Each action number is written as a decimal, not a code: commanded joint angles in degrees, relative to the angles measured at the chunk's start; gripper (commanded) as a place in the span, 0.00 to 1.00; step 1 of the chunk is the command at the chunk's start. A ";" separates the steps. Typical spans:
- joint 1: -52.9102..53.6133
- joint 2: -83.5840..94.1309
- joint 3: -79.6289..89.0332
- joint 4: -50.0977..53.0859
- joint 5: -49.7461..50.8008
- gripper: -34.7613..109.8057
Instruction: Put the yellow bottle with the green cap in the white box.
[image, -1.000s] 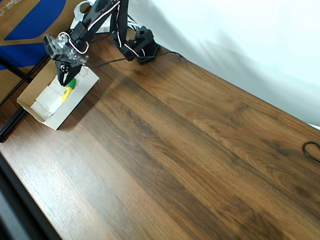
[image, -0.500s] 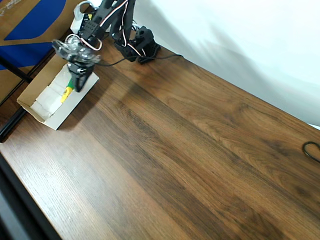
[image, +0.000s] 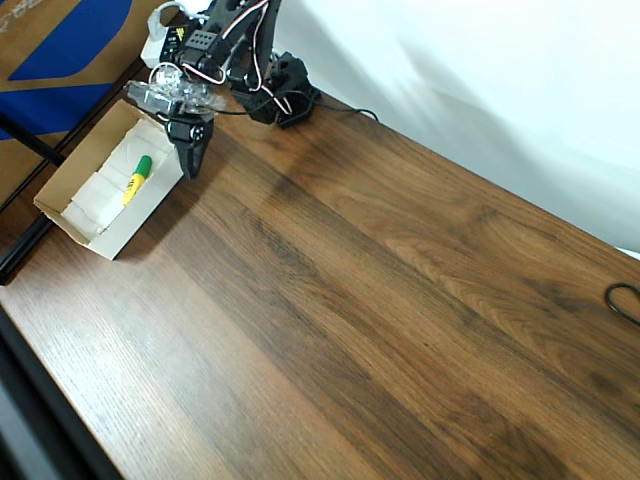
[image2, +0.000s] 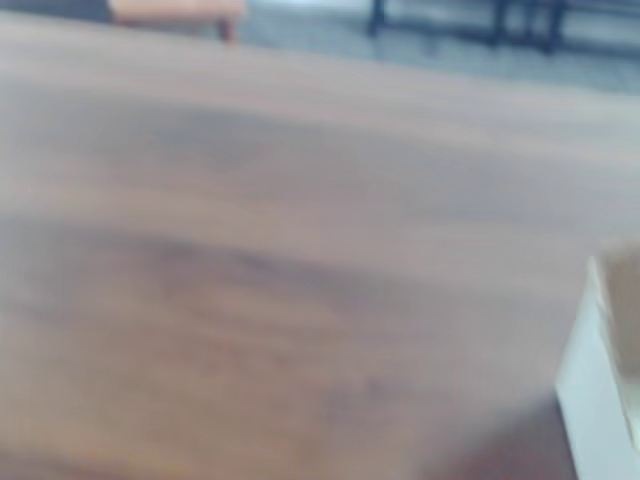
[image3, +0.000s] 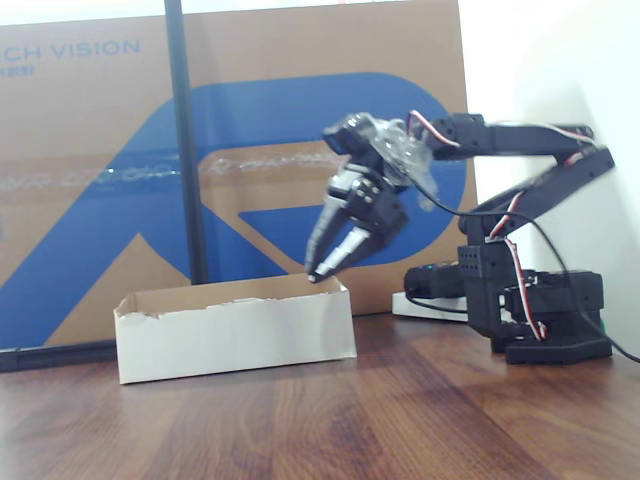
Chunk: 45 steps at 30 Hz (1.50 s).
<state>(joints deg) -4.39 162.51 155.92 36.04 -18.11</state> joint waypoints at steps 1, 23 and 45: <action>-1.85 7.73 0.70 2.99 -0.35 0.24; -4.57 41.66 15.29 21.01 -1.05 0.24; -11.51 41.48 23.82 40.08 5.19 0.28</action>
<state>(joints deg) -15.03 202.50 179.82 72.95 -13.36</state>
